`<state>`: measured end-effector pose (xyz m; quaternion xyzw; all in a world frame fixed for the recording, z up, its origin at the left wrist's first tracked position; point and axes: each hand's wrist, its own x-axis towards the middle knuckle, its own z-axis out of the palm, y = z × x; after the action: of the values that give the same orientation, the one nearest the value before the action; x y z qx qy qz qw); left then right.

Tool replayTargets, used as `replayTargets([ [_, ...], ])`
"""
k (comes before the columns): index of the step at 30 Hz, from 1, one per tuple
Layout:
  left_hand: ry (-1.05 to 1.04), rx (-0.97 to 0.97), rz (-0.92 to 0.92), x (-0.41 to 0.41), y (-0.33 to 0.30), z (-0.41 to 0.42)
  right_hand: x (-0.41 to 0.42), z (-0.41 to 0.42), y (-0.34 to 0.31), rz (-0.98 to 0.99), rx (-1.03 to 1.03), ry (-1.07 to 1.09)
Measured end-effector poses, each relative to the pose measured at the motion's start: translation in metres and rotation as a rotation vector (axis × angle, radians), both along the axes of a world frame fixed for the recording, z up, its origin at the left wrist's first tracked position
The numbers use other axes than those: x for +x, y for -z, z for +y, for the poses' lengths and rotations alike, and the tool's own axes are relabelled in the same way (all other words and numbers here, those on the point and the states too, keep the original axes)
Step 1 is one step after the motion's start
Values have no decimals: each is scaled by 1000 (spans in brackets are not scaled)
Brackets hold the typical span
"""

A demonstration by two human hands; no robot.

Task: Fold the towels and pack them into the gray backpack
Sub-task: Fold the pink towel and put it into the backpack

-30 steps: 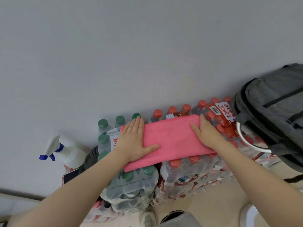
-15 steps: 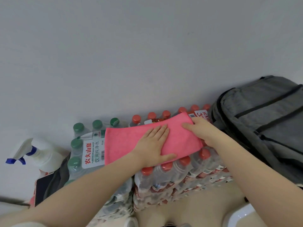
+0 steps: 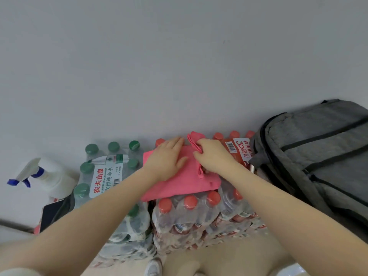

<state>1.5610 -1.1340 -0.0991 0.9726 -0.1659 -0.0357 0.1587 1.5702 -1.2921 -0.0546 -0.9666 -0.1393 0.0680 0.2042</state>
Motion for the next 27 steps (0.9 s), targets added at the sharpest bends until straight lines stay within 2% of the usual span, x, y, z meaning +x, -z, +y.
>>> replayTargets([
  [3, -232, -18, 114, -2, -1, 31, 0, 17, 12, 7, -89, -26],
  [5, -309, -21, 211, -3, 0, 43, -4, 23, 18, -5, -172, -27],
  [8, -297, 13, 286, 1, 3, 51, -11, 22, 26, -69, -218, -31],
  [11, -251, 85, 376, 12, -7, 52, -15, 15, 34, -281, -208, -60],
  [14, -198, 29, 513, 22, -17, 57, -10, 15, 40, -239, -67, -16],
  [18, -165, -157, 647, 28, -29, 67, -12, 18, 47, -91, 36, -11],
  [21, -190, -288, 673, 29, -38, 77, -20, 21, 56, -164, -77, -73],
  [25, -379, -803, 923, 20, -41, 79, -18, 23, 62, -223, -245, -80],
  [27, -389, -1002, 944, 15, -41, 75, -17, 26, 64, -283, -322, -60],
])
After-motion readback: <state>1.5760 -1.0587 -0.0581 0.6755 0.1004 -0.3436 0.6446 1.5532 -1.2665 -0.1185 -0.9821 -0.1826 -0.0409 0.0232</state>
